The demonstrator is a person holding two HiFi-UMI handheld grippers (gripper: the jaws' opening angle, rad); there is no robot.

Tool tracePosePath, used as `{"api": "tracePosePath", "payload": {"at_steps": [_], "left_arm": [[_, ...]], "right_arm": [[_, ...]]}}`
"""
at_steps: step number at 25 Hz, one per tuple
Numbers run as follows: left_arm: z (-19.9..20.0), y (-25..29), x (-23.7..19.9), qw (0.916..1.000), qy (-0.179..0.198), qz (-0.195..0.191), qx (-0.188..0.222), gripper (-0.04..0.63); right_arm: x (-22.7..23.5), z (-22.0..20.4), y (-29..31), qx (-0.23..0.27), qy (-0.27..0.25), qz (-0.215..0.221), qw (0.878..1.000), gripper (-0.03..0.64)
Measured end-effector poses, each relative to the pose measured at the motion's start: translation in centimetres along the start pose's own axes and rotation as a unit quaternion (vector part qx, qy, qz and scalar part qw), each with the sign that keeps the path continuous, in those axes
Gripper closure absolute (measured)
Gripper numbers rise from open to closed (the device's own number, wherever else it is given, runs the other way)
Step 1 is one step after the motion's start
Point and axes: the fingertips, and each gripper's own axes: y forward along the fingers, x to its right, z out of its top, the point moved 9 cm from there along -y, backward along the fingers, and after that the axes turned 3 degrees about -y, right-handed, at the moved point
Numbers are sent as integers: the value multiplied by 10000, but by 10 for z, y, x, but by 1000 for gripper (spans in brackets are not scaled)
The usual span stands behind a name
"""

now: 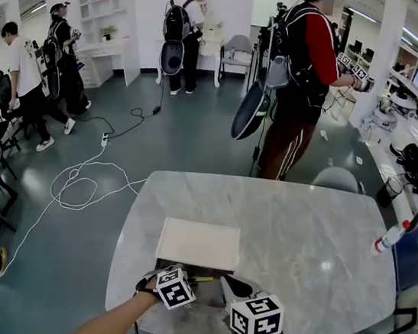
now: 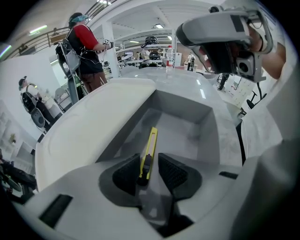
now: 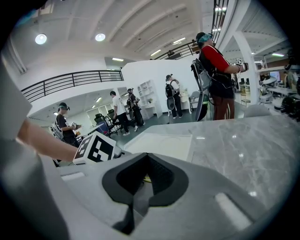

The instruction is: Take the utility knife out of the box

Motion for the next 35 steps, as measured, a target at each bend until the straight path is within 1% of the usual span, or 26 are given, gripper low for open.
{"api": "tracePosePath", "payload": {"at_steps": [13,19,21,25,31,35], "left_arm": [[2,-1,-2,9997,93,-224,29,506],[0,-1,-1,9996,111,-263,34,519],[1,-2,0,9996,86,-261,55,531],[0,-4,1,9997,66,-234,78,534],[-2,-6,7,9996,225,-177,53,535],[-1,-13,10,9996,217,-131,135,535]], "right_arm": [[-12,5,7,75,111,-231,9996,612],[-17,7,7,149,164,-338,9992,612],[-18,7,5,163,186,-380,9990,612],[-21,8,4,182,223,-440,9986,612],[-20,9,0,215,220,-494,9983,612],[-19,11,-2,203,207,-506,9983,612]]}}
